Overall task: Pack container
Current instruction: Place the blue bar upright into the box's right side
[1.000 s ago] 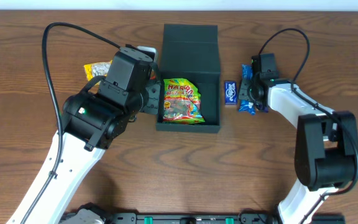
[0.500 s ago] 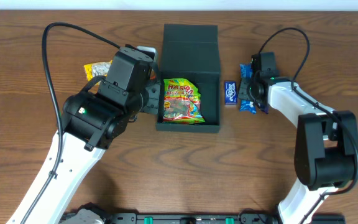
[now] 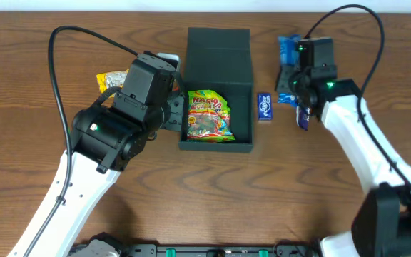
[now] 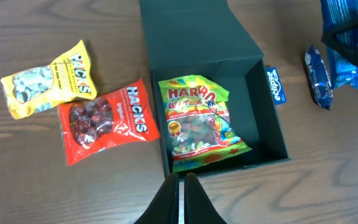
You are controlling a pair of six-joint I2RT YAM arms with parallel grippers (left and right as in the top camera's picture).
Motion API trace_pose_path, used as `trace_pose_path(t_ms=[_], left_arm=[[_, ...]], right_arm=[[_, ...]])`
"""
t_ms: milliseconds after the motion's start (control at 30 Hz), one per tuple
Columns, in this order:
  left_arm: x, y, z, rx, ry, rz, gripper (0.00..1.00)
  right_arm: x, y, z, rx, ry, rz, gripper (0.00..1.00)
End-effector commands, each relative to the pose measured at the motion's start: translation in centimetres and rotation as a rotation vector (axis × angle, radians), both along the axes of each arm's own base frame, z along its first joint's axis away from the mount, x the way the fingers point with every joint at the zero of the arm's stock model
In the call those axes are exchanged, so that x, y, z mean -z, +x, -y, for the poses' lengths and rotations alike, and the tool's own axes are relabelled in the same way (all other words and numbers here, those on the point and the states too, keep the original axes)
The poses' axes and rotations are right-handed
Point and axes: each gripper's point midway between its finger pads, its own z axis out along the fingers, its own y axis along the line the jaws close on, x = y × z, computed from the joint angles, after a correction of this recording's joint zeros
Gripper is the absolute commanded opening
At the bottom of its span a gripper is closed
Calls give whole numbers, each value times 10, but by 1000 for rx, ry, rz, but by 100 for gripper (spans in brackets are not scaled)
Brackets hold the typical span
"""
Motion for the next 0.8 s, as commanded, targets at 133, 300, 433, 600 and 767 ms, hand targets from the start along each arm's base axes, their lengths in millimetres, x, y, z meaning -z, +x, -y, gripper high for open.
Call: trace_pose_path(t_ms=[133, 300, 433, 600, 767], left_arm=[[-9, -8, -10, 0, 17, 32, 6], [-9, -12, -12, 0, 19, 28, 6], [-7, -14, -13, 0, 26, 15, 6], [-5, -16, -15, 0, 33, 2, 6], [-4, -17, -15, 0, 35, -1, 6]], right_arm=[[-8, -34, -79, -55, 125, -60, 16], [8, -47, -98, -26, 150, -128, 17], [26, -55, -105, 6, 156, -194, 16], [40, -62, -112, -3, 137, -237, 15], [50, -67, -110, 0, 117, -274, 29]])
